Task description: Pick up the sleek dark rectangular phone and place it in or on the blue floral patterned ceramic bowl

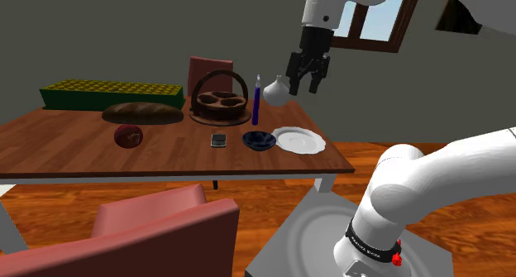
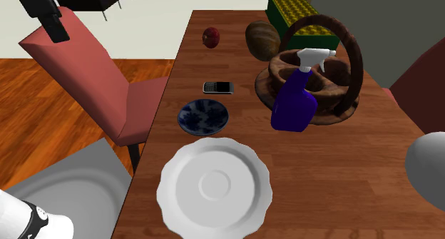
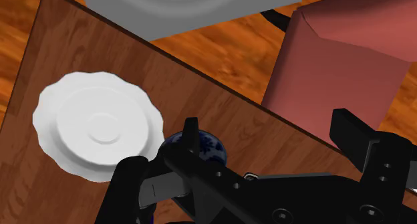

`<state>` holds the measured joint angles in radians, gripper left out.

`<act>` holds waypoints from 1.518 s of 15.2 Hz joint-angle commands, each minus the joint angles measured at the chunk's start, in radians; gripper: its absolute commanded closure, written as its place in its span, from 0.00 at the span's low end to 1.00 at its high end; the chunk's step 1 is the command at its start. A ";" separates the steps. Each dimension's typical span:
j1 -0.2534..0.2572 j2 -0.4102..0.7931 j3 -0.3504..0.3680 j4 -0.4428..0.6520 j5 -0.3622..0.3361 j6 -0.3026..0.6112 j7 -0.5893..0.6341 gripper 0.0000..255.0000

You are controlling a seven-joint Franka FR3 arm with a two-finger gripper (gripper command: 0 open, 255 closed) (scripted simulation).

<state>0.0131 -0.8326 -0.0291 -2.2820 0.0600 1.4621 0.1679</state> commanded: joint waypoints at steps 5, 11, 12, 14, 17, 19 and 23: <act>-0.012 0.104 0.023 -0.022 0.015 0.126 0.051 0.00; -0.029 0.288 0.052 -0.013 0.029 0.302 0.126 0.00; -0.031 0.322 0.056 -0.007 0.030 0.329 0.138 0.00; -0.037 0.390 0.063 0.010 0.032 0.381 0.163 0.00; -0.045 0.496 0.072 0.045 0.031 0.452 0.200 0.00; -0.050 0.569 0.076 0.075 0.030 0.494 0.224 0.00; -0.059 0.716 0.080 0.149 0.023 0.567 0.273 0.00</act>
<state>-0.0431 -0.1494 0.0508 -2.1501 0.0849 2.0116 0.4288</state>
